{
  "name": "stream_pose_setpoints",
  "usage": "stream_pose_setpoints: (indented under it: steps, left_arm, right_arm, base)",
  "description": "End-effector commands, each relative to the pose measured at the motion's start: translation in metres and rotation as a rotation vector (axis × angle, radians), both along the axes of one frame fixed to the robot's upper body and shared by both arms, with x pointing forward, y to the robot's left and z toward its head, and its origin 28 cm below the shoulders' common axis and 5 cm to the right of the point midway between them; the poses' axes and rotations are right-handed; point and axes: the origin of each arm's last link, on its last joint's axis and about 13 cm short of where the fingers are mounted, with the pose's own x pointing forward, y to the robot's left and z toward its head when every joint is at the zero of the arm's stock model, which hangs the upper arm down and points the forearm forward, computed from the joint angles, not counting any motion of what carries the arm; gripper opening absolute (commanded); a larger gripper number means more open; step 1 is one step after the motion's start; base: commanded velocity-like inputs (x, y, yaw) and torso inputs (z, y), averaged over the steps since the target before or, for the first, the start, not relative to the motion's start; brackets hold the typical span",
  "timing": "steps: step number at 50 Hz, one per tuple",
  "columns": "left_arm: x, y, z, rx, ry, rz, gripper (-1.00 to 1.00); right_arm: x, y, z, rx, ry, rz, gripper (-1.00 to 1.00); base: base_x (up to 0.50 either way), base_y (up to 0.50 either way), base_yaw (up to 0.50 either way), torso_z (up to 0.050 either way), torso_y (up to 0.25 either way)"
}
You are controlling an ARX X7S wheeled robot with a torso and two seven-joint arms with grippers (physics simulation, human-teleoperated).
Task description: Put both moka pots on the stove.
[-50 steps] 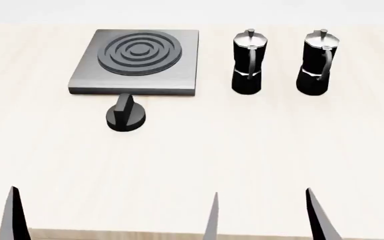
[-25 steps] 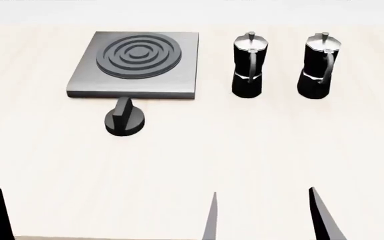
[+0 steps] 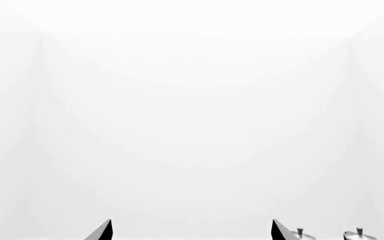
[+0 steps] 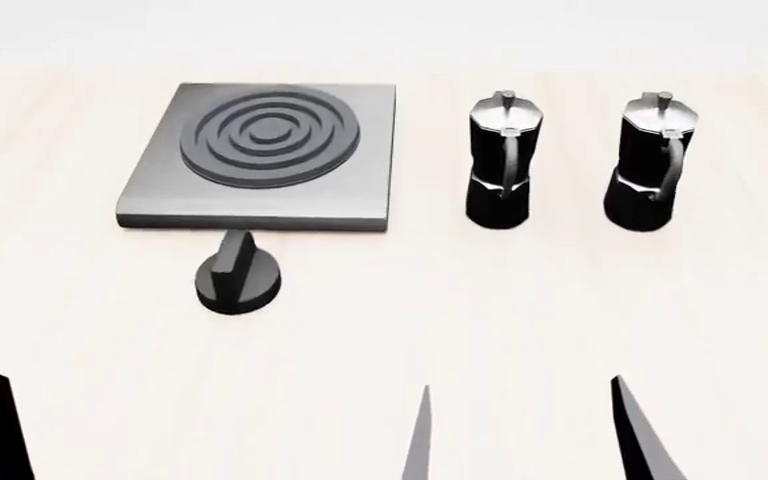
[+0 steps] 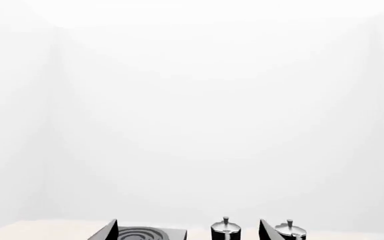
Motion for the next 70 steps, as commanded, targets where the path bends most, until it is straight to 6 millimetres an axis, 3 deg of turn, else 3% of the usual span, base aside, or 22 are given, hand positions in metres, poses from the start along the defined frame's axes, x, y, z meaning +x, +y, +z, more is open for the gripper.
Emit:
stream_pose_setpoints:
  steps: [1, 70]
  left_arm:
    - [0.0020, 0.0001, -0.0024, 0.000, 0.008, 0.001, 1.00]
    - [0.0040, -0.0017, -0.0061, -0.005, 0.022, -0.012, 1.00]
  right_arm:
    - [0.0005, 0.0009, -0.0013, 0.000, 0.005, 0.004, 1.00]
    - [0.0039, 0.0004, -0.0037, 0.005, 0.015, -0.001, 1.00]
  base:
    - [0.20, 0.00, 0.00, 0.000, 0.000]
    - [0.20, 0.00, 0.00, 0.000, 0.000]
